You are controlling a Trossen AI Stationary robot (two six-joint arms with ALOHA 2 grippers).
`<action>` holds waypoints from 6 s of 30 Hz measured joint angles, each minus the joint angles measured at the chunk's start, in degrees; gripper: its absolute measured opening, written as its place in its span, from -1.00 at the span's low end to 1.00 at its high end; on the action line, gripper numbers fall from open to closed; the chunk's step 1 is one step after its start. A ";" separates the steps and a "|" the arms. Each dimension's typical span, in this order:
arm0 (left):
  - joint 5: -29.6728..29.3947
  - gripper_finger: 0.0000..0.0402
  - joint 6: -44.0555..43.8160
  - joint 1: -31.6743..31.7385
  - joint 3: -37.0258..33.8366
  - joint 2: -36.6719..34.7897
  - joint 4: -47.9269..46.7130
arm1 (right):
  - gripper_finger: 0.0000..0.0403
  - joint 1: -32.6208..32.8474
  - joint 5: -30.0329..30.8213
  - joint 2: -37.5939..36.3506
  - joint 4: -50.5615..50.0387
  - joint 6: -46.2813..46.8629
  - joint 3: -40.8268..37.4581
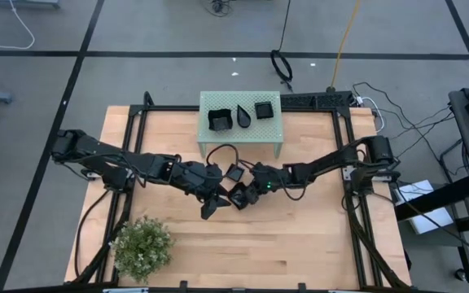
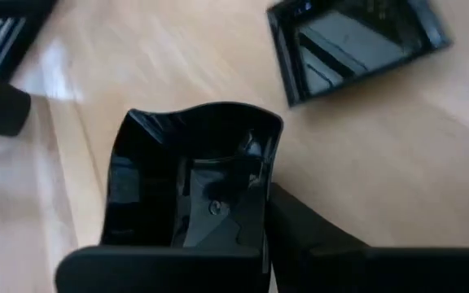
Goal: Pick & Place Mini shaped plates
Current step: Stack the black distorted square plate on the shelf, then stack the black square plate on the shelf
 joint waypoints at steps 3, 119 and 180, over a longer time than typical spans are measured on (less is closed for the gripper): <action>0.00 -0.08 0.00 0.00 -0.02 0.01 -1.90 | -0.92 0.07 -0.13 0.00 0.19 0.19 -0.07; -41.75 -0.24 -15.62 27.50 0.04 1.29 5.03 | -0.31 -15.71 12.16 -58.42 -27.10 -54.64 -7.20; 5.16 -0.08 5.86 24.09 0.04 -25.32 -8.49 | -0.31 -1.36 12.47 11.27 -3.62 -33.53 14.40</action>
